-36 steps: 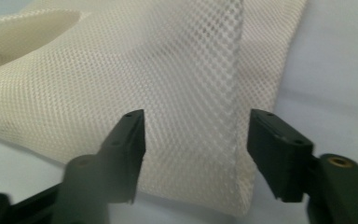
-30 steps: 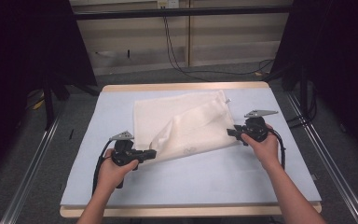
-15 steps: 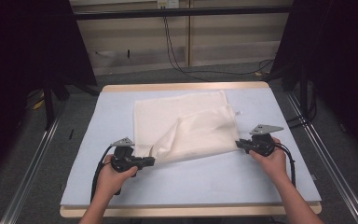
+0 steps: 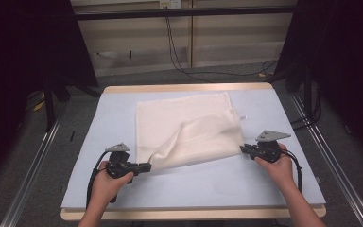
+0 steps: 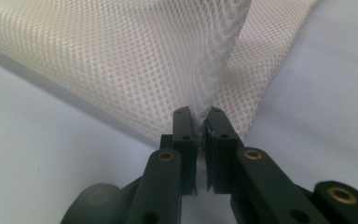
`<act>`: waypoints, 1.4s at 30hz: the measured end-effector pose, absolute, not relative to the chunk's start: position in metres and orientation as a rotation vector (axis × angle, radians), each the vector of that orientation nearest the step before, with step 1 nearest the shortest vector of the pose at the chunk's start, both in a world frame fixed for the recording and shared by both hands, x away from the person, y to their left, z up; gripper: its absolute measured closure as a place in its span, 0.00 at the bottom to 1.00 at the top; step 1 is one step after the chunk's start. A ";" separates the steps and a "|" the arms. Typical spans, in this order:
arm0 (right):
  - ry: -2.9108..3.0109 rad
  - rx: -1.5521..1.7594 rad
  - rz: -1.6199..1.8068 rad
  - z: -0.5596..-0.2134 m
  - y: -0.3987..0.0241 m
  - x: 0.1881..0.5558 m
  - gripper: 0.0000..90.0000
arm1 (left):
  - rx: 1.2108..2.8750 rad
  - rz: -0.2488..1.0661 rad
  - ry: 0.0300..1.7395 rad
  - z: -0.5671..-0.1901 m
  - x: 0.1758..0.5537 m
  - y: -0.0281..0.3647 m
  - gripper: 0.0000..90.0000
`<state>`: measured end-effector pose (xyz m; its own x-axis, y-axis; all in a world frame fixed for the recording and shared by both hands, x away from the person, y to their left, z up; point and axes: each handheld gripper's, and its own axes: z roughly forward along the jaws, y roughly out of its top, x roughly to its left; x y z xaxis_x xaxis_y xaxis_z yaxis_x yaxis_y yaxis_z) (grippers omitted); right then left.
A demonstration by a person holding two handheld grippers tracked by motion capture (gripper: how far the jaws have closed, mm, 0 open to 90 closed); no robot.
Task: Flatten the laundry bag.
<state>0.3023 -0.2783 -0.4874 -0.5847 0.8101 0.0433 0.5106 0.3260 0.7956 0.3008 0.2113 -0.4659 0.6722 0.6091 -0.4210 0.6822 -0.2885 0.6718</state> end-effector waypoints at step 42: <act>2.187 1.105 1.397 -0.451 -0.276 0.291 0.92 | 2.017 -0.113 1.013 -0.467 0.300 0.210 0.96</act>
